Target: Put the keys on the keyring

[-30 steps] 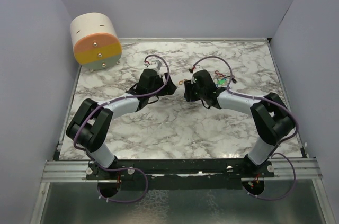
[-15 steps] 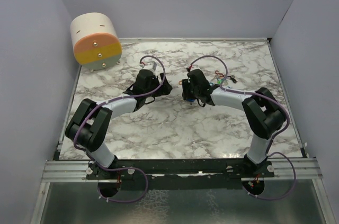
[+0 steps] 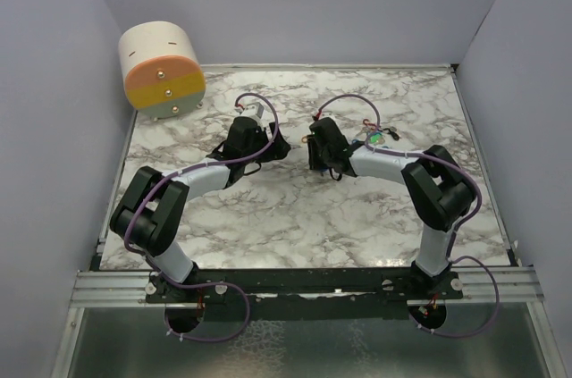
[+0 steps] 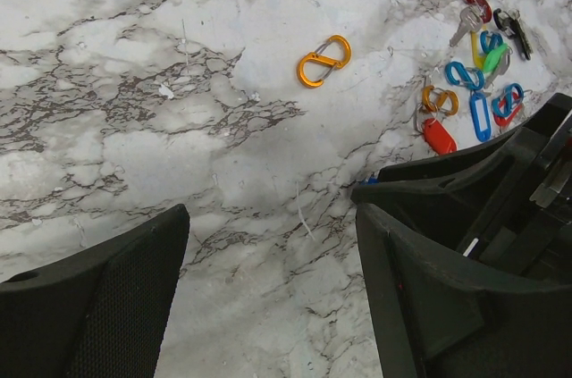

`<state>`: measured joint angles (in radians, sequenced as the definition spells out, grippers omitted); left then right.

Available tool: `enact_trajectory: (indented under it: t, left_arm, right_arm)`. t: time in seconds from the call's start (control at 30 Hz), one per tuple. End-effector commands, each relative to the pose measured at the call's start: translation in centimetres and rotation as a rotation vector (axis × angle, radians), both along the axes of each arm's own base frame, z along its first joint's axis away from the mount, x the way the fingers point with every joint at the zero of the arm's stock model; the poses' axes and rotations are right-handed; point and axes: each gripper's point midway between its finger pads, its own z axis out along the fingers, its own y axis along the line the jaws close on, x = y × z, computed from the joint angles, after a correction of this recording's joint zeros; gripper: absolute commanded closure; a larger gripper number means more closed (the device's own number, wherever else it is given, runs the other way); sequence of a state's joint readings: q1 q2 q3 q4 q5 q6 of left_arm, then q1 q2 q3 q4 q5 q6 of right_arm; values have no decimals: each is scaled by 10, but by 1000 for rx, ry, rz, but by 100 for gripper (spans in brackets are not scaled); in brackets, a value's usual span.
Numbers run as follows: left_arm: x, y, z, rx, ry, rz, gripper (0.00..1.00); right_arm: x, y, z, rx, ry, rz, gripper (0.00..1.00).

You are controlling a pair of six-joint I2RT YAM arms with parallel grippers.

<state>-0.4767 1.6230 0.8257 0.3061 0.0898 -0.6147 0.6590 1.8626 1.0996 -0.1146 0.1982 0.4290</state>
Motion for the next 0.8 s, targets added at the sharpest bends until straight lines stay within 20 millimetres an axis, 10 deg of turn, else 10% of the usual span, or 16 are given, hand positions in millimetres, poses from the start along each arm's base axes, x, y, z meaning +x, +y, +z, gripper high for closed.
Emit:
enact_trajectory:
  t: [0.0, 0.37, 0.77]
  left_arm:
    - [1, 0, 13, -30, -35, -14, 23]
    - [0, 0, 13, -34, -32, -14, 23]
    - [0, -1, 14, -40, -33, -16, 23]
  right_arm:
    - [3, -5, -5, -44, 5, -54, 69]
    - [2, -13, -3, -70, -3, -78, 99]
    - [-5, -31, 28, -70, -89, -91, 99]
